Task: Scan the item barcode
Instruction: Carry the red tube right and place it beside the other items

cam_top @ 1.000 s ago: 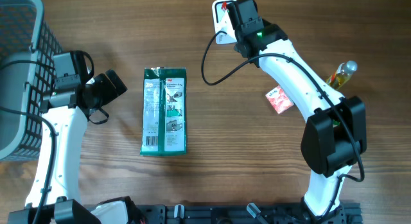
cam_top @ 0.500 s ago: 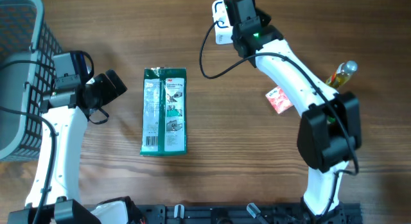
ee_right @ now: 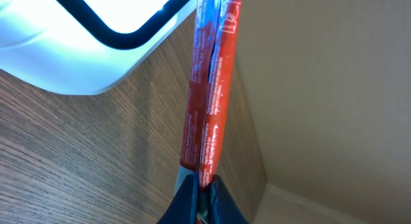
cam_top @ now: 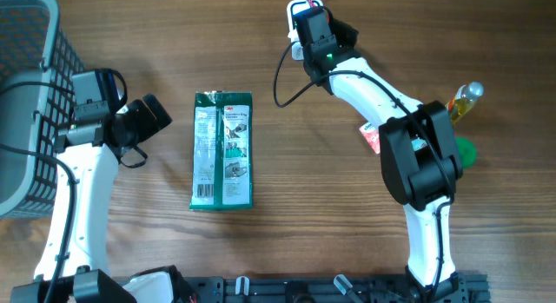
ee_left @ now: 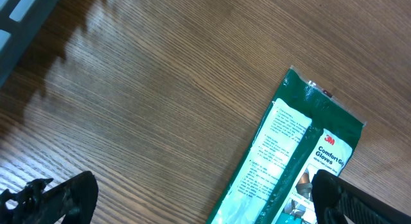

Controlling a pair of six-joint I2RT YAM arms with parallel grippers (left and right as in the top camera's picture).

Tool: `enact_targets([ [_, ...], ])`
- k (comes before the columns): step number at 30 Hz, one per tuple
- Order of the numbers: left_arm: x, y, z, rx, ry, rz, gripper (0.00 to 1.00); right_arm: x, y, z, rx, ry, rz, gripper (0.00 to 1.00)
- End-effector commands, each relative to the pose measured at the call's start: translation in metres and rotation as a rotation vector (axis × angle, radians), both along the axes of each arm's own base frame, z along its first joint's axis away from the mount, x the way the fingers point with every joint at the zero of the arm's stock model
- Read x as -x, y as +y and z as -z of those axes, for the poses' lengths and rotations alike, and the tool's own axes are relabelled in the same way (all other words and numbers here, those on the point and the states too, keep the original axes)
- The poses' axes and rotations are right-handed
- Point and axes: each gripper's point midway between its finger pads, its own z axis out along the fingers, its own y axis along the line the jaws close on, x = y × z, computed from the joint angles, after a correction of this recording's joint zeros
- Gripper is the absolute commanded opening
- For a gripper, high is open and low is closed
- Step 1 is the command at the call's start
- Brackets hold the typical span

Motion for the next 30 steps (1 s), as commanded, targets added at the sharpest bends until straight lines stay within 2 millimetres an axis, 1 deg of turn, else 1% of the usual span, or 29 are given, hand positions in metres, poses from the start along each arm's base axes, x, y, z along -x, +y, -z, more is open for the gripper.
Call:
enact_targets([
  [1,-0.001,0.002,-0.001,-0.007,-0.001,-0.005,1.0,0.005,-0.002,0.027,0.086,0.051,0.006,0.04],
  [5,-0.001,0.002,-0.001,-0.007,-0.001,-0.005,1.0,0.009,-0.003,0.016,0.168,0.027,0.037,0.04],
  [7,-0.001,0.002,-0.001,-0.007,-0.001,-0.005,1.0,0.011,0.002,0.007,0.135,0.003,0.041,0.04],
  [9,-0.001,0.002,-0.001,-0.007,-0.001,-0.005,1.0,0.012,0.007,-0.011,0.061,-0.025,0.038,0.04],
  [12,-0.001,0.002,-0.001,-0.007,-0.001,-0.005,1.0,0.023,0.006,-0.059,-0.049,-0.083,0.058,0.04],
  [14,-0.001,0.002,-0.001,-0.007,-0.001,-0.005,1.0,0.041,0.003,-0.094,-0.172,-0.103,0.081,0.04],
  [15,-0.001,0.002,-0.001,-0.007,-0.001,-0.005,1.0,0.052,0.002,-0.105,-0.233,-0.093,0.092,0.04],
  [16,-0.001,0.002,-0.001,-0.007,-0.001,-0.005,1.0,0.065,0.001,-0.11,-0.291,-0.066,0.101,0.04],
  [17,-0.001,0.002,-0.001,-0.007,-0.001,-0.005,1.0,0.086,-0.001,-0.116,-0.369,-0.006,0.113,0.04],
  [18,-0.001,0.002,-0.001,-0.007,-0.001,-0.005,1.0,0.105,-0.004,-0.113,-0.422,0.071,0.129,0.04],
  [19,-0.001,0.002,-0.001,-0.007,-0.001,-0.005,1.0,0.125,-0.01,-0.107,-0.464,0.16,0.153,0.04],
  [21,-0.001,0.002,-0.001,-0.007,-0.001,-0.005,1.0,0.158,-0.024,-0.089,-0.545,0.331,0.236,0.04],
  [22,-0.001,0.002,-0.001,-0.007,-0.001,-0.005,1.0,0.171,-0.029,-0.081,-0.581,0.401,0.278,0.04],
  [23,-0.001,0.002,-0.001,-0.007,-0.001,-0.005,1.0,0.188,-0.038,-0.07,-0.637,0.495,0.347,0.04],
  [25,-0.001,0.002,-0.001,-0.007,-0.001,-0.005,1.0,0.205,-0.054,-0.057,-0.7,0.564,0.472,0.04],
  [27,-0.001,0.002,-0.001,-0.007,-0.001,-0.005,1.0,0.214,-0.077,-0.043,-0.712,0.581,0.581,0.04],
  [29,-0.001,0.002,-0.001,-0.007,-0.001,-0.005,1.0,0.217,-0.091,-0.029,-0.715,0.587,0.626,0.06],
  [30,-0.001,0.002,-0.001,-0.007,-0.001,-0.005,1.0,0.219,-0.096,-0.022,-0.716,0.591,0.646,0.22],
])
